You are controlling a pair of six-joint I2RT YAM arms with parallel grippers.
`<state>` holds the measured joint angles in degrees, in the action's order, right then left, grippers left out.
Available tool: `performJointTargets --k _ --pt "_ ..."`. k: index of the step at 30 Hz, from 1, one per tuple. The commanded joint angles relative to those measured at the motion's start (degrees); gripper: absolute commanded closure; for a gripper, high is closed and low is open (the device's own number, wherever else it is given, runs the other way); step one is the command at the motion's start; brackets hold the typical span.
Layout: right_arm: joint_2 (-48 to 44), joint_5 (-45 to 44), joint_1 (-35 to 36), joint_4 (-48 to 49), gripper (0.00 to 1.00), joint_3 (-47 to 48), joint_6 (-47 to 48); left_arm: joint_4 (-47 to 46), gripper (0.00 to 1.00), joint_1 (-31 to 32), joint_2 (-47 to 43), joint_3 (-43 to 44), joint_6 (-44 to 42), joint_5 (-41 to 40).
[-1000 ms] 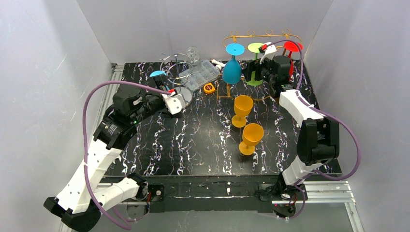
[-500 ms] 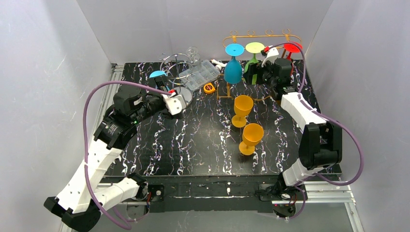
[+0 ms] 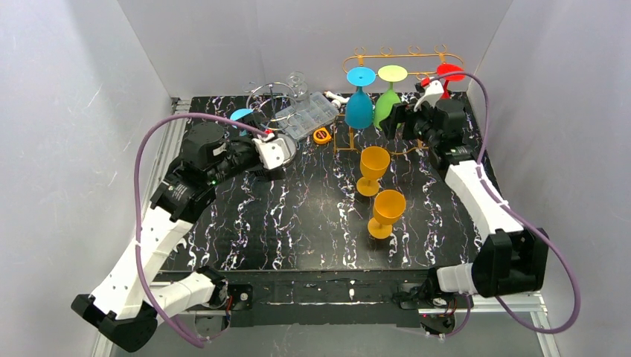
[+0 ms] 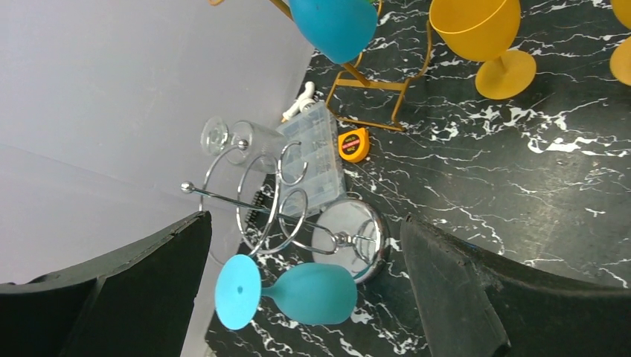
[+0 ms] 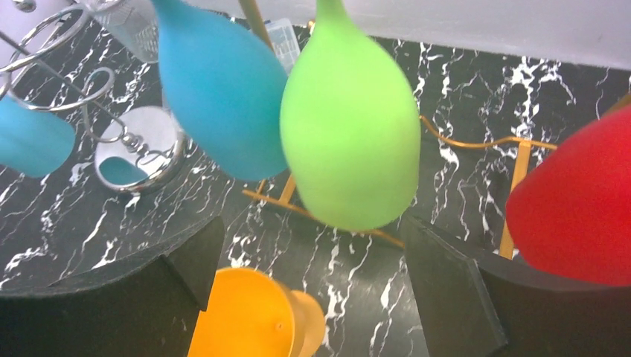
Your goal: Place the wine glass upside down on the wine glass rack
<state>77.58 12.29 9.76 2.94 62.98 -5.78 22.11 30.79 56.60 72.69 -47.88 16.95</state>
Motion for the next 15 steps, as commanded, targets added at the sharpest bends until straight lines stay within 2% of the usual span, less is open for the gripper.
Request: performJointTargets --k 1,8,12,15 --pt "-6.2 -1.0 0.3 -7.3 0.02 -1.0 -3.2 2.8 0.02 -0.4 1.9 3.9 4.9 -0.3" --pt "-13.2 -3.9 2.1 -20.0 0.02 3.6 -6.7 6.8 0.02 -0.5 4.8 7.7 11.8 -1.4" --pt "-13.6 -7.2 6.3 -26.0 0.02 7.9 -9.1 10.4 0.02 -0.5 6.5 10.2 15.7 -2.6" --pt "-12.9 -8.8 7.9 -28.1 0.01 9.6 -11.8 15.7 0.02 -0.5 9.6 15.4 19.7 -4.7"
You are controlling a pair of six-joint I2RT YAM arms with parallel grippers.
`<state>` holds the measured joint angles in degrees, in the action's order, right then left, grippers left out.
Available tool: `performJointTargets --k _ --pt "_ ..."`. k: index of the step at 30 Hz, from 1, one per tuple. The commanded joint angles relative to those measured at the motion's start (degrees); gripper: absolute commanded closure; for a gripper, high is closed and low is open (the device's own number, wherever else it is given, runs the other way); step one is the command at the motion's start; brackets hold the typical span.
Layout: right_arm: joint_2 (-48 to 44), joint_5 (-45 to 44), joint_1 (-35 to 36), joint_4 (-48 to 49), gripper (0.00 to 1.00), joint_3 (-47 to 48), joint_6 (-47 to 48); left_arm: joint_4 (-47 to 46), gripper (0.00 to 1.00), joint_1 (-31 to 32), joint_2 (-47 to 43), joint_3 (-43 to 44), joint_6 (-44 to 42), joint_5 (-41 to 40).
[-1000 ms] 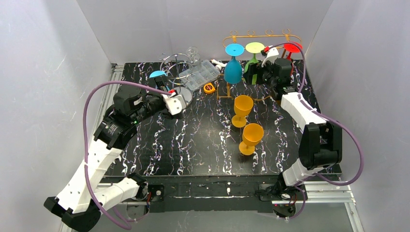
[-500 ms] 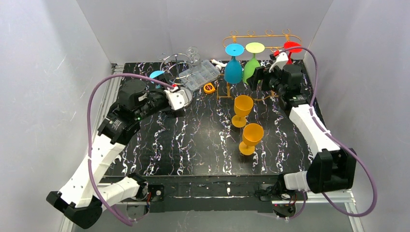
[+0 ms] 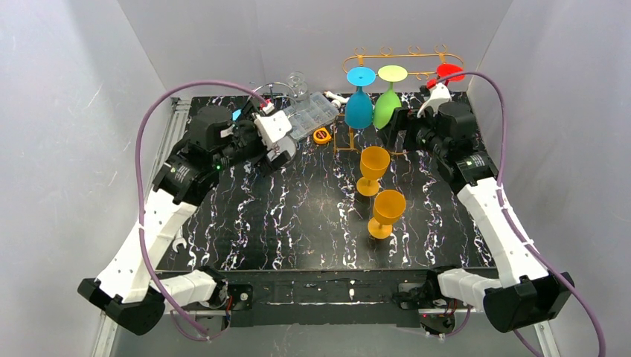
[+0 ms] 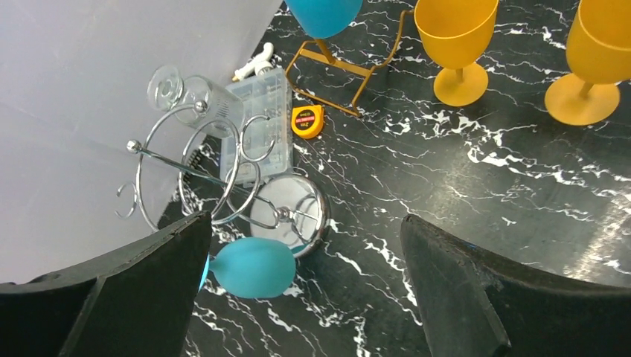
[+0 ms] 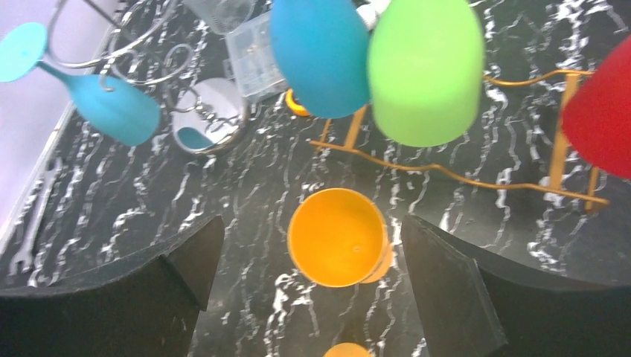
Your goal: Place the wine glass upside down on the wine glass rack
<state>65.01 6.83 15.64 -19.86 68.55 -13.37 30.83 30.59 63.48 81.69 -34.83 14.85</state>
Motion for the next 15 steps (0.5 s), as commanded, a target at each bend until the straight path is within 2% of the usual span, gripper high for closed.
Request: performJointTargets --k 1,4,8,13,15 --pt "-0.3 -2.5 2.0 -5.4 0.02 4.6 -5.0 8.7 0.02 -0.3 3.8 8.4 8.2 -3.6" --pt "-3.4 -5.2 1.8 -0.8 0.02 4.2 -10.0 11.7 0.02 -1.0 6.0 13.0 12.1 -6.9" --pt "-9.6 -3.9 1.8 5.1 0.02 1.3 -10.2 15.1 0.02 -3.2 7.4 16.8 15.0 -6.2" --pt "-0.4 -3.2 1.9 -10.1 0.02 14.8 -9.4 18.8 0.02 -4.4 8.9 20.1 16.8 -4.6" --pt "0.9 -2.2 1.9 -10.0 0.02 16.6 -10.5 20.5 0.02 -5.0 10.2 22.3 17.8 -4.5"
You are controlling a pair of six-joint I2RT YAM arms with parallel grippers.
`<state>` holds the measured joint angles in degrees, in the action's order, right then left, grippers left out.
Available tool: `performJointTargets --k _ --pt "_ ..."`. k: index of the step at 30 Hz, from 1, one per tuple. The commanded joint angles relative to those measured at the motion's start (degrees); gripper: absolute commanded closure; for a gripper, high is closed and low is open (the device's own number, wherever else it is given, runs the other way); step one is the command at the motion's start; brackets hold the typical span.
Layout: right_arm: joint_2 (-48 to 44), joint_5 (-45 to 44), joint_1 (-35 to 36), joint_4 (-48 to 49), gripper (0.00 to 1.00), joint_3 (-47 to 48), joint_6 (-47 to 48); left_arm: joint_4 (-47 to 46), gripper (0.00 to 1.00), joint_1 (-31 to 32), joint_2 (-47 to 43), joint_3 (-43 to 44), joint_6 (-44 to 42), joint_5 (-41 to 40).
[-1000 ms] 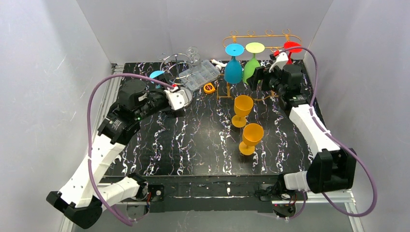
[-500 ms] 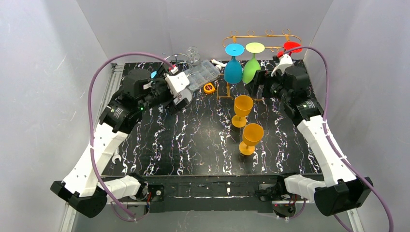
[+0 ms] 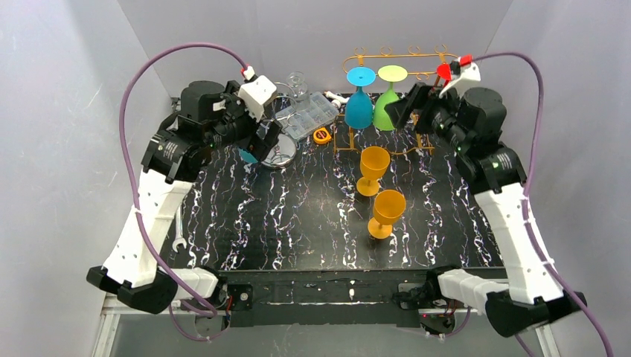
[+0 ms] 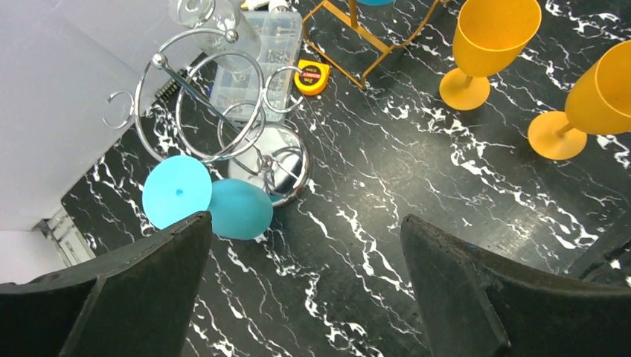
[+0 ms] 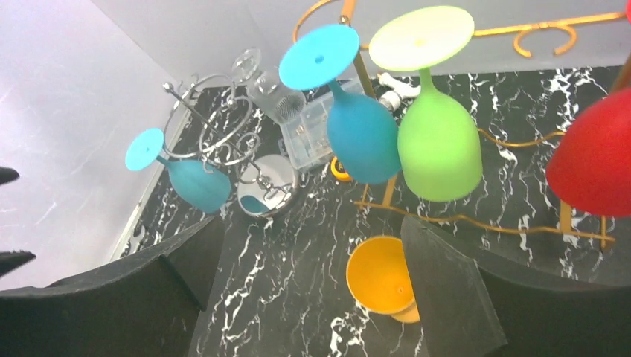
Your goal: Place the wine glass upside down on the wine glass rack
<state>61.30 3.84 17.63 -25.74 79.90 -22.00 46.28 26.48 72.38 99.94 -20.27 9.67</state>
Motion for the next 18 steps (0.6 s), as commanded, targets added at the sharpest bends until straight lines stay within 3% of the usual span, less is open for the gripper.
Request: performJointTargets --k 1,6,9,14,18 --pt "5.0 0.9 -0.1 -3.4 0.02 5.7 -2.7 6.8 0.02 -1.3 2.7 5.7 3.7 1.2" --pt "12.2 1.0 2.6 -7.5 0.02 17.4 -3.0 10.0 0.02 -6.2 5.9 10.4 7.3 4.3" --pt "18.7 -5.7 7.7 -12.3 0.02 28.2 -0.3 9.6 0.02 -9.4 6.0 9.9 9.6 6.0" --pt "29.4 -10.6 8.8 -21.8 0.02 49.1 0.4 8.2 0.02 -11.2 5.1 8.4 10.6 8.2" --pt "33.1 -17.7 8.4 -25.5 0.02 55.2 0.6 7.9 0.02 -11.2 5.2 8.5 9.8 8.4"
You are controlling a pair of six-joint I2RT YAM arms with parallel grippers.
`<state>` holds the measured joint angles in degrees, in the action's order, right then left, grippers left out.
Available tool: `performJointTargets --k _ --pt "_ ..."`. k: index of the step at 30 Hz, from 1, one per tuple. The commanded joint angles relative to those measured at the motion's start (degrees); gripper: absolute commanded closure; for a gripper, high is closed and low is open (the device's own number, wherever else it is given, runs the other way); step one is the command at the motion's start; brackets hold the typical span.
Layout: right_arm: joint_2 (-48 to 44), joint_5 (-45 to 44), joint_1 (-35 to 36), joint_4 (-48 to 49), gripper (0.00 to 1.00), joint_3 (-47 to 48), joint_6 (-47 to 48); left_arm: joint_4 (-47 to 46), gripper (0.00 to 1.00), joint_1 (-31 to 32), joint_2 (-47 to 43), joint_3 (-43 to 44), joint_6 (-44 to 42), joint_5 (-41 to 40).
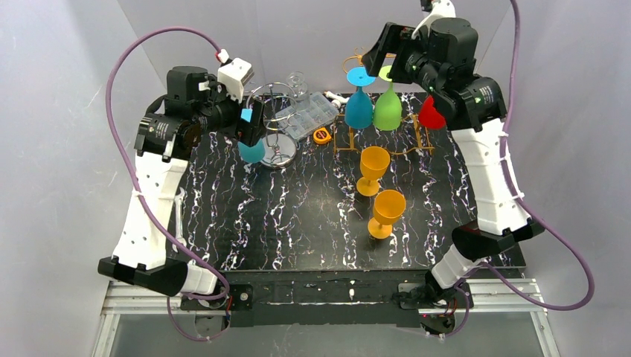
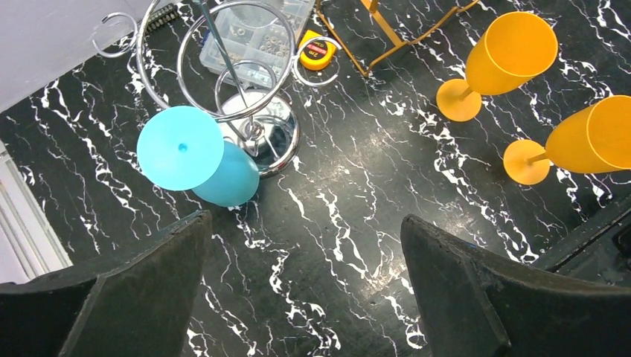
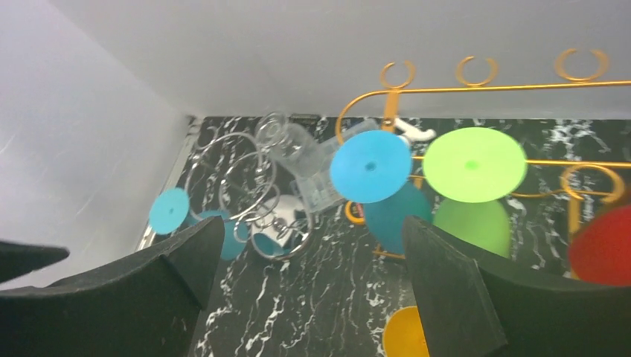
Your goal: Place the wine glass upside down on the wine glass rack
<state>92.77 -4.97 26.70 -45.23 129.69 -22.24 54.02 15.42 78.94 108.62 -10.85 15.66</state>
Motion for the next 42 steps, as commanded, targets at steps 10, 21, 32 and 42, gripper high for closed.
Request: performJointTargets --k 10,21,32,42 --pt "-3.2 -7.1 -6.8 0.2 0.06 -6.9 -3.3 -2.3 0.01 -0.2 -1.2 -1.1 -1.3 4.6" --pt "-4.9 -8.8 -6.8 2.3 0.03 -9.3 -3.2 -7.4 0.01 -0.3 0.7 -2.0 3.6 4.0" --pt "-8.9 -11.5 -8.3 3.0 0.06 -15.7 -5.2 -25.2 0.01 -0.2 7.9 -4.1 -8.1 13.3" --pt "-9.3 -6.2 -16.9 4.0 0.13 -21.7 -11.4 -41.7 0.01 0.4 14.4 -3.8 -14.8 14.0"
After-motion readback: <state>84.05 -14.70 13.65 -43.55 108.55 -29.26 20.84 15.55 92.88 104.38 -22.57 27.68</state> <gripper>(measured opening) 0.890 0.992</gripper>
